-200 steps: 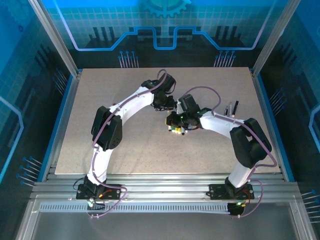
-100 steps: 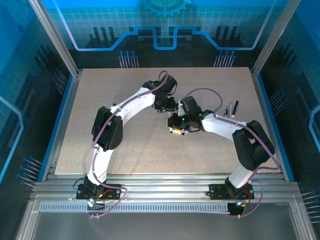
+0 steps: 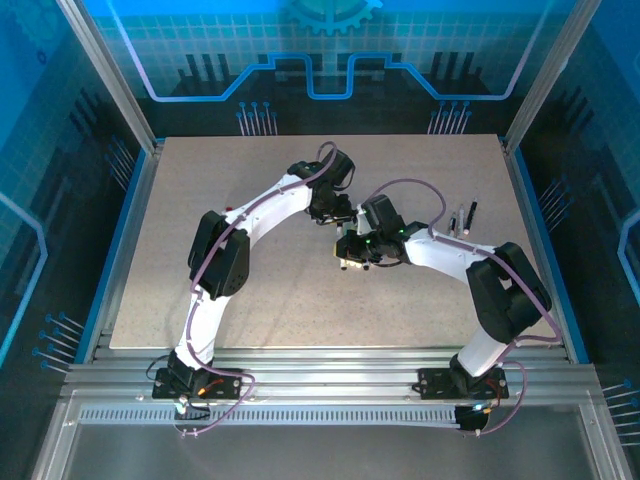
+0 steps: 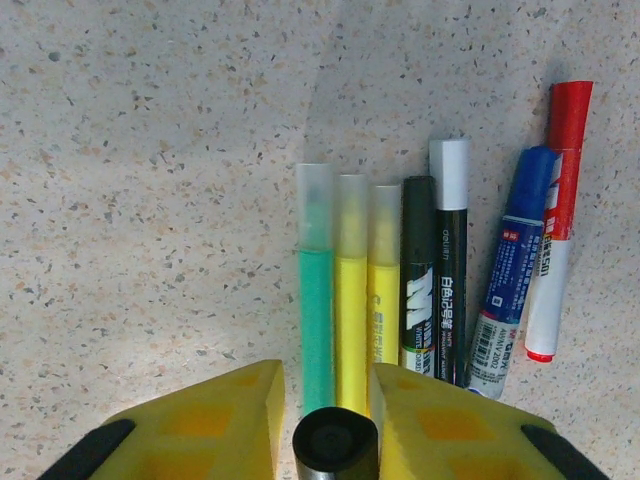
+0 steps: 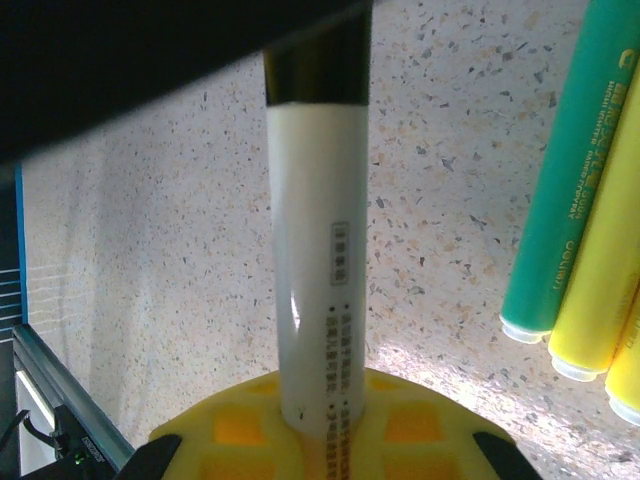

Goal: Open the pen caps

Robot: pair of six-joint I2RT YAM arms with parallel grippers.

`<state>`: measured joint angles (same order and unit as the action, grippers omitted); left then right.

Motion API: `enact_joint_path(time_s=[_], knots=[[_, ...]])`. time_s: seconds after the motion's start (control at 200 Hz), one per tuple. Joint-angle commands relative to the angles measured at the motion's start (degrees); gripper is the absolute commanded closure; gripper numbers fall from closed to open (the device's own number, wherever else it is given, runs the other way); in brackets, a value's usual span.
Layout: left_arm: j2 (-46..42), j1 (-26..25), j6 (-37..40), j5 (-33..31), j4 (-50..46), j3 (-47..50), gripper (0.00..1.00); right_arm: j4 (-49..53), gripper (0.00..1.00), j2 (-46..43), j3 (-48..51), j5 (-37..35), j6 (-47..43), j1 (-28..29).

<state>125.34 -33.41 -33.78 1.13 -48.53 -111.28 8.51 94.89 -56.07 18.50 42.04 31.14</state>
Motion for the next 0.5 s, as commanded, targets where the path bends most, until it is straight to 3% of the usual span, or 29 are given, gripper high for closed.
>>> enact_joint_path(time_s=[0.0, 0.245, 0.33, 0.395, 0.49], knots=[[1.9, 0.6, -0.5, -0.1, 0.1, -1.1, 0.72, -2.1, 1.00, -1.7, -0.2, 1.6, -1.1, 1.0], [2.6, 0.6, -0.7, 1.4, 0.7, -0.9, 0.75, -1.9, 1.00, 0.2, -3.0, 0.3, -0.8, 1.1], [3.0, 0.7, -0.9, 1.7, 1.2, -0.9, 0.85, -2.5, 1.00, 1.0, -3.8, 0.2, -0.3, 1.2], [3.3, 0.8, -1.2, 2.0, 1.5, -0.9, 1.00, -3.0, 1.00, 1.6, -3.9, 0.5, 0.1, 1.5], [3.8, 1.5, -1.9, 2.1, 2.1, -0.9, 1.00, -3.0, 1.00, 1.7, -3.3, 0.6, 0.4, 2.1]])
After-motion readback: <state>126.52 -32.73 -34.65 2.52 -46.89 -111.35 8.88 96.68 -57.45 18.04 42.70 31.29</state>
